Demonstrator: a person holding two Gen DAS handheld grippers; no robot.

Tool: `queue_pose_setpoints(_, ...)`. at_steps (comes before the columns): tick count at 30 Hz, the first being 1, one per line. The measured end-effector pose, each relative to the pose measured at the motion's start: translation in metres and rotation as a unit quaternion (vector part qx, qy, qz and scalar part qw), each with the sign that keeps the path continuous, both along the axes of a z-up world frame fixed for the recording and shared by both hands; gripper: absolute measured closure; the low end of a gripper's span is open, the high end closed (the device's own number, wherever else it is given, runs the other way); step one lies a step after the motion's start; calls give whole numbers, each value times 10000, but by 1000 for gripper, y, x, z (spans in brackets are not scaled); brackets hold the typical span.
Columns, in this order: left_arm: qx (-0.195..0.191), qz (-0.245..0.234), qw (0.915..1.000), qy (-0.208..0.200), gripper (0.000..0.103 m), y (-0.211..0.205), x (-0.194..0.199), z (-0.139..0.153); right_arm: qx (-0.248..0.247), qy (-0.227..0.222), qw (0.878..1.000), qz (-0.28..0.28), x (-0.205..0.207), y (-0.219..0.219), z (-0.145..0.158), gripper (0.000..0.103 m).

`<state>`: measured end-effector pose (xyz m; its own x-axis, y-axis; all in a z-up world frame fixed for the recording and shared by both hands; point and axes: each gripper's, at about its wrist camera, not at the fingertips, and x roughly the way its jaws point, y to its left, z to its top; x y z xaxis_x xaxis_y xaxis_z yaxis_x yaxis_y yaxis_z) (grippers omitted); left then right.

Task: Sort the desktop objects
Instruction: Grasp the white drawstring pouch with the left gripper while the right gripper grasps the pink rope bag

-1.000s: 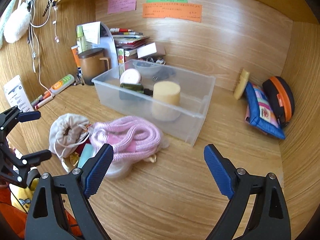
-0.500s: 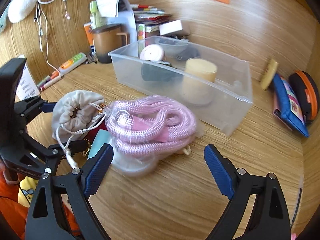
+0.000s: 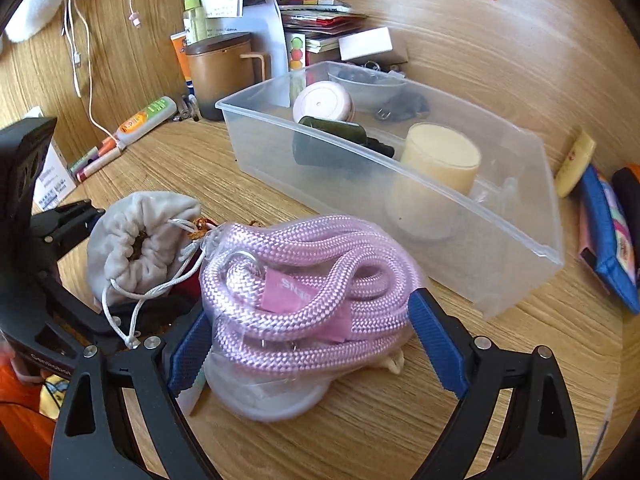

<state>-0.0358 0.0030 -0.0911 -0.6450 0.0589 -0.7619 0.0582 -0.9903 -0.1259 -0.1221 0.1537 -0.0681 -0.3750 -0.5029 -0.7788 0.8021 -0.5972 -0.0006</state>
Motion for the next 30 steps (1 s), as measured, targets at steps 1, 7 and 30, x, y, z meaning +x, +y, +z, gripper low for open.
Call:
queue_pose_setpoints(1, -5, 1, 10000, 23, 4, 0, 0, 0, -3, 20, 10000, 44, 0, -1, 0, 13)
queue_pose_setpoints(7, -46, -42, 9999, 153, 24, 1, 3, 4, -58, 134, 9993, 354, 9, -6, 3, 40)
queue_pose_setpoints(30, 205, 249, 9980, 546, 49, -19, 8, 28, -834, 4, 9957, -409, -22, 53, 49, 73)
